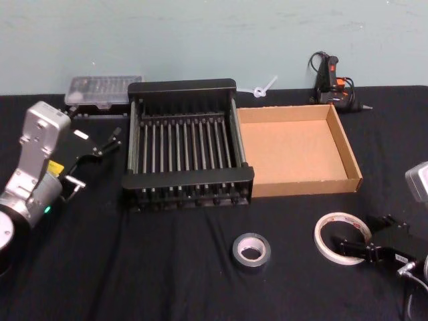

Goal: Pick up the white tape and place it into the black box , Pick up the silver tape and place it into the brown box.

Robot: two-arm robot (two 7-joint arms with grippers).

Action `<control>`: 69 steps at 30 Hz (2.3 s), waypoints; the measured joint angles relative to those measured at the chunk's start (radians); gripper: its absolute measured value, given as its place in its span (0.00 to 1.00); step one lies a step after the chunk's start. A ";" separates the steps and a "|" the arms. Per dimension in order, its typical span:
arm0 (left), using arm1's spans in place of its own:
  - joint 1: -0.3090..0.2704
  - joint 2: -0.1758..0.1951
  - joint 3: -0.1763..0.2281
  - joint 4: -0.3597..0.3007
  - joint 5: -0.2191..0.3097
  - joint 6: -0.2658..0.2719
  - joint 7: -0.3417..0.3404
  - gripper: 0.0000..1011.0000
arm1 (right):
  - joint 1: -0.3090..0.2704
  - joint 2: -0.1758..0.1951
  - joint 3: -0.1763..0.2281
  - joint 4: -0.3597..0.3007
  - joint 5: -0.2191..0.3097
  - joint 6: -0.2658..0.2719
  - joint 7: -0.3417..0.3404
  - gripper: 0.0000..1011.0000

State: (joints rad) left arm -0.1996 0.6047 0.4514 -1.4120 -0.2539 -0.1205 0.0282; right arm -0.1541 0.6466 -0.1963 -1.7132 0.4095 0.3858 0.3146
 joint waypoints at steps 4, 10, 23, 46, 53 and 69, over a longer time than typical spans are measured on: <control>0.000 0.000 0.000 0.000 0.000 0.000 0.000 0.99 | 0.000 -0.003 0.003 0.001 -0.003 0.001 0.002 0.99; 0.000 0.000 0.000 0.000 0.000 0.000 0.000 0.99 | -0.001 -0.004 0.005 0.001 -0.007 0.001 0.005 0.99; 0.000 0.000 0.000 0.000 0.000 0.000 0.000 0.99 | -0.001 -0.004 0.005 0.000 -0.007 0.000 0.004 0.99; 0.000 0.000 0.000 0.000 0.000 0.000 0.000 0.99 | -0.001 -0.003 0.004 -0.001 -0.005 0.000 0.003 0.49; 0.000 0.000 0.000 0.000 0.000 0.000 0.000 0.99 | -0.001 -0.003 0.004 -0.001 -0.005 0.000 0.003 0.27; 0.000 0.000 0.000 0.000 0.000 0.000 0.000 0.99 | -0.001 -0.003 0.004 -0.001 -0.005 0.000 0.003 0.09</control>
State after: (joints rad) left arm -0.1995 0.6047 0.4514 -1.4120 -0.2539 -0.1205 0.0283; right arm -0.1553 0.6434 -0.1922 -1.7139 0.4049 0.3859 0.3175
